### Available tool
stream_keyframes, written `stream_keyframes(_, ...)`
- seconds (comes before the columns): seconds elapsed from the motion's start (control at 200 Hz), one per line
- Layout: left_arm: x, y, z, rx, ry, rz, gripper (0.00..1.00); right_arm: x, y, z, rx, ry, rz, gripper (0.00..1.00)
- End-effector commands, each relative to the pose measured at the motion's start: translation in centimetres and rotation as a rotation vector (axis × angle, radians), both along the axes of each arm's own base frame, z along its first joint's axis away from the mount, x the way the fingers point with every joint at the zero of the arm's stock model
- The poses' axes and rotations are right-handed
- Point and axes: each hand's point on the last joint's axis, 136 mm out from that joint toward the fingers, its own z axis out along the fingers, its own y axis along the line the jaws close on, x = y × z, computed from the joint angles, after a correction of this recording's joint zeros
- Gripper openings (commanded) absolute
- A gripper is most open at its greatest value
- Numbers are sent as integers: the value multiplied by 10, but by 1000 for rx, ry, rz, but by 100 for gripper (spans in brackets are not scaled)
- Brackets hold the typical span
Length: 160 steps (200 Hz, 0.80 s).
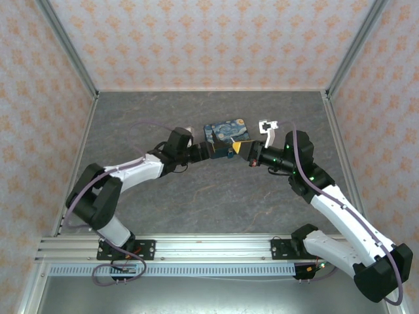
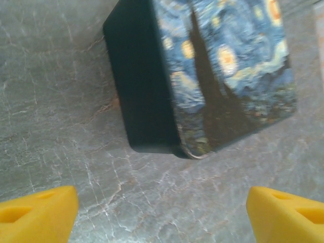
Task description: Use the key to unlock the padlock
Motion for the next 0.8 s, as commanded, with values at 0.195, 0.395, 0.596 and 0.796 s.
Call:
stream_keyframes(0.195,36,-12,-2,-40,-28,65,87,-4,-4,-3,-15,-7,-16,0)
stream_keyframes(0.395,32,-2,-22,24,7,82,87,-2,-6,-3,-20,-9,-27,0)
stream_keyframes(0.596,24,14,-44,78,60,108,86,-1,-4,-4,-34,-5,-24,0)
stream_keyframes(0.796,8,36,-62,150,121,124,85,2,-6,-9,-57,6,-38,0)
